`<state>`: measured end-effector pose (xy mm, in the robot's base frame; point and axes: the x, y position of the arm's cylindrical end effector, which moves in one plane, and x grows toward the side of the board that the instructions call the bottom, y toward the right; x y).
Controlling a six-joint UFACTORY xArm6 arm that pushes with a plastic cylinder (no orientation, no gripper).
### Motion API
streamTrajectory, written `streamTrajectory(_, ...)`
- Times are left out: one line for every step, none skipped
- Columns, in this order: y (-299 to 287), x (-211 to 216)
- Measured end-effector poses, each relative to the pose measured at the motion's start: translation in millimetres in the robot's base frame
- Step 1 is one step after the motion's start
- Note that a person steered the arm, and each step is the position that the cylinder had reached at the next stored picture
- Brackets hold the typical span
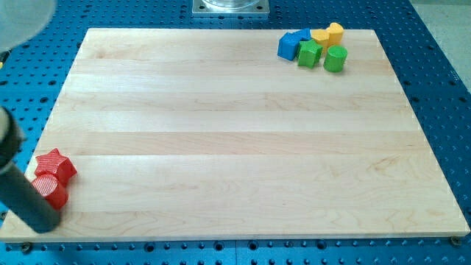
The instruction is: Place the red circle diagonal to the green circle
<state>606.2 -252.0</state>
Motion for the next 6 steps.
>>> streamTrajectory(9.9, -35.1)
streamTrajectory(13.8, -80.2)
streamTrajectory(4.3, -53.3)
streamTrajectory(-7.0, -97.3)
streamTrajectory(61.4, -149.0)
streamTrajectory(143.3, -180.1)
